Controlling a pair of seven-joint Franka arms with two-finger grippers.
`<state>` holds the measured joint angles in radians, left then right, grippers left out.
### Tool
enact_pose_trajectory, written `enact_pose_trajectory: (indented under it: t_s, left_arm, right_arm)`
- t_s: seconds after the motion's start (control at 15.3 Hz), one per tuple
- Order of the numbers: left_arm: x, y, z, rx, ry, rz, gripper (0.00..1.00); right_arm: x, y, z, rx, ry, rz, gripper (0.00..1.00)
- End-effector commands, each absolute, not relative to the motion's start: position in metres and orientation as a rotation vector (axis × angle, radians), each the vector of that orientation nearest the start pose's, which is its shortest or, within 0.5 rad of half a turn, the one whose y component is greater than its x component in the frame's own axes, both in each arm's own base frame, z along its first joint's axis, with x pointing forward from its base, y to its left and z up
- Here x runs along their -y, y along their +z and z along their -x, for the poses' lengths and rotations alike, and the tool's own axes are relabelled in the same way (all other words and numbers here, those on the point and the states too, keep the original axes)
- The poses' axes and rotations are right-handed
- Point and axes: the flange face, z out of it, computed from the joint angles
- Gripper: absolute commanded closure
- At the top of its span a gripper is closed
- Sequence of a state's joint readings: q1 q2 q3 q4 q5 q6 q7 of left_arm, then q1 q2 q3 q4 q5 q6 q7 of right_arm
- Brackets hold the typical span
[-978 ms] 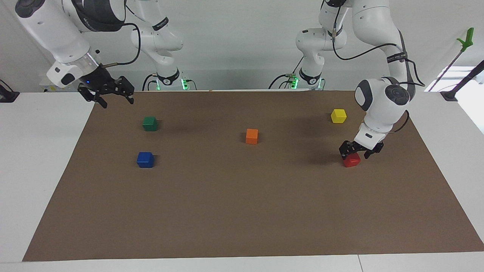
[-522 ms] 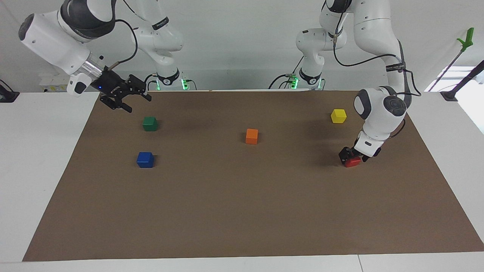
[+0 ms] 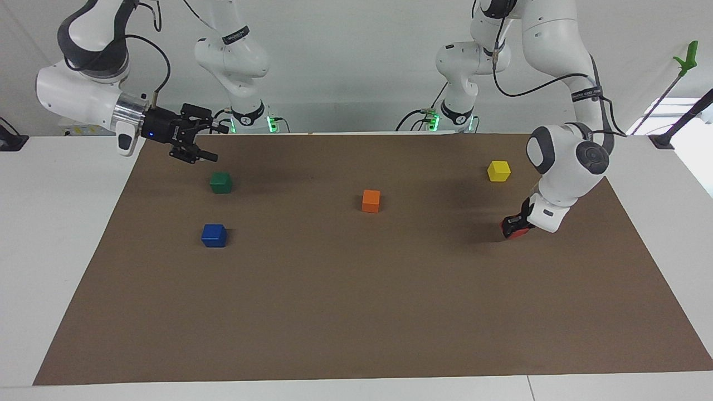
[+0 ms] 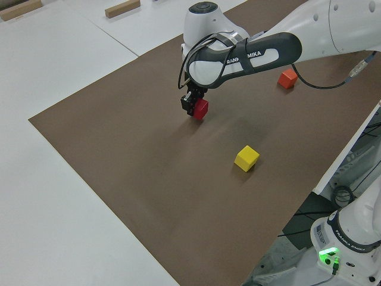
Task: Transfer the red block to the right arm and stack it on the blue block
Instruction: 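Carry the red cube to center while the right gripper reaches toward it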
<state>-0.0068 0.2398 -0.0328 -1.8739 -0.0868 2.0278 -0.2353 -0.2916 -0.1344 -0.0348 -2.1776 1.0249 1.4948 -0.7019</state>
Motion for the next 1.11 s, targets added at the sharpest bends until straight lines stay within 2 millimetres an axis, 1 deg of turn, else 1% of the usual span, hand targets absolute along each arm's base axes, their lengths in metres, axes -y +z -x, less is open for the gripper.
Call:
enact_pose_trajectory:
  t_s: [0.0, 0.07, 0.13, 0.2, 0.33, 0.39, 0.46, 0.52, 0.65, 0.72, 0.78, 0.85, 0.91, 0.98, 1.04]
  left_arm:
    - [0.078, 0.462, -0.600, 0.630, 0.220, 3.240, 1.00]
    - [0.097, 0.484, -0.594, 0.732, 0.247, 3.246, 1.00]
    - [0.121, 0.506, -0.584, 0.832, 0.263, 3.241, 1.00]
    - [0.138, 0.526, -0.571, 0.984, 0.272, 3.210, 1.00]
    - [0.182, 0.550, -0.546, 1.286, 0.366, 3.114, 1.00]
    - [0.201, 0.557, -0.539, 1.470, 0.428, 3.050, 1.00]
    - [0.219, 0.562, -0.532, 1.645, 0.513, 2.972, 1.00]
    - [0.239, 0.567, -0.523, 1.758, 0.587, 2.907, 1.00]
    - [0.269, 0.575, -0.511, 1.922, 0.654, 2.823, 1.00]
    - [0.285, 0.577, -0.504, 2.018, 0.732, 2.750, 1.00]
    - [0.294, 0.580, -0.501, 2.109, 0.807, 2.686, 1.00]
    - [0.306, 0.581, -0.496, 2.168, 0.889, 2.637, 1.00]
    - [0.312, 0.586, -0.491, 2.245, 0.982, 2.570, 1.00]
    - [0.317, 0.584, -0.487, 2.314, 1.042, 2.518, 1.00]
    - [0.332, 0.578, -0.476, 2.364, 1.058, 2.503, 1.00]
  right_arm:
    - [0.043, 0.452, -0.469, 0.156, -0.090, 1.856, 0.00]
    - [0.036, 0.448, -0.468, 0.145, -0.081, 1.795, 0.00]
    - [0.028, 0.441, -0.467, 0.143, -0.076, 1.727, 0.00]
    - [0.013, 0.436, -0.466, 0.163, -0.068, 1.675, 0.00]
    - [-0.006, 0.431, -0.465, 0.163, -0.064, 1.568, 0.00]
    - [-0.022, 0.424, -0.465, 0.164, -0.063, 1.505, 0.00]
    - [-0.031, 0.414, -0.466, 0.176, -0.074, 1.462, 0.00]
    - [-0.038, 0.401, -0.468, 0.183, -0.077, 1.412, 0.00]
    - [-0.061, 0.373, -0.470, 0.203, -0.070, 1.276, 0.00]
    - [-0.068, 0.363, -0.469, 0.211, -0.075, 1.251, 0.00]
    - [-0.077, 0.351, -0.468, 0.207, -0.073, 1.208, 0.00]
    - [-0.092, 0.342, -0.468, 0.215, -0.086, 1.139, 0.00]
    - [-0.105, 0.334, -0.467, 0.225, -0.102, 1.106, 0.00]
    - [-0.114, 0.330, -0.465, 0.228, -0.100, 1.087, 0.00]
    - [-0.124, 0.327, -0.463, 0.218, -0.103, 1.047, 0.00]
